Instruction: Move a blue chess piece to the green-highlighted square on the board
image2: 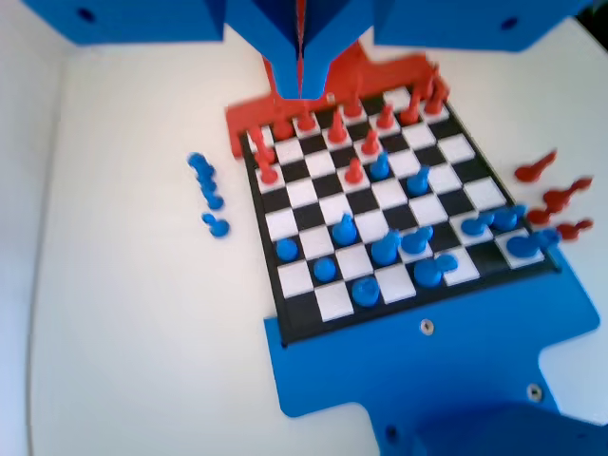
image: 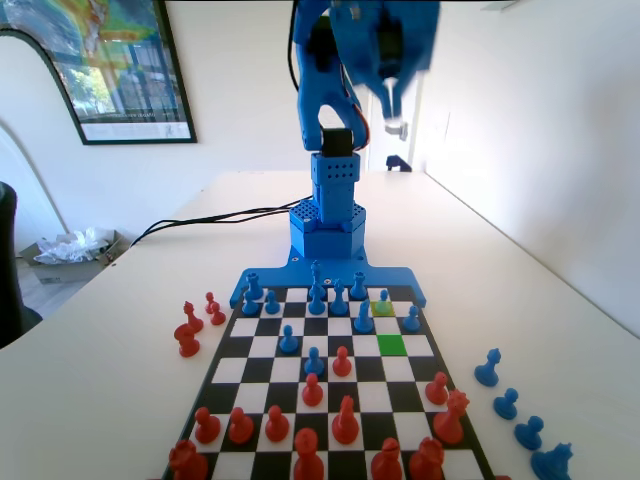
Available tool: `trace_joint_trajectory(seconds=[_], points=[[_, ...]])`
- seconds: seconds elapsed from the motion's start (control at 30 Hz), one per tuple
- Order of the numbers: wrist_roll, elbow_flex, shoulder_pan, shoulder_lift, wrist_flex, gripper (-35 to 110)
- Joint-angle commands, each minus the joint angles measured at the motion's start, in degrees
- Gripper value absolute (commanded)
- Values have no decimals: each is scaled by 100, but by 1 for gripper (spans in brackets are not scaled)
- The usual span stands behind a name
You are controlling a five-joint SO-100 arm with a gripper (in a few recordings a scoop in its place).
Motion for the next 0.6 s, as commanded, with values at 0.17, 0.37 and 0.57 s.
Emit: trace_joint_trajectory(seconds=[0.17, 0.37, 0.57], points=[[448, 1354, -527, -290, -1187, 5], [782, 2021, -694, -334, -1740, 7], [800, 2514, -624, -396, -2347, 8]])
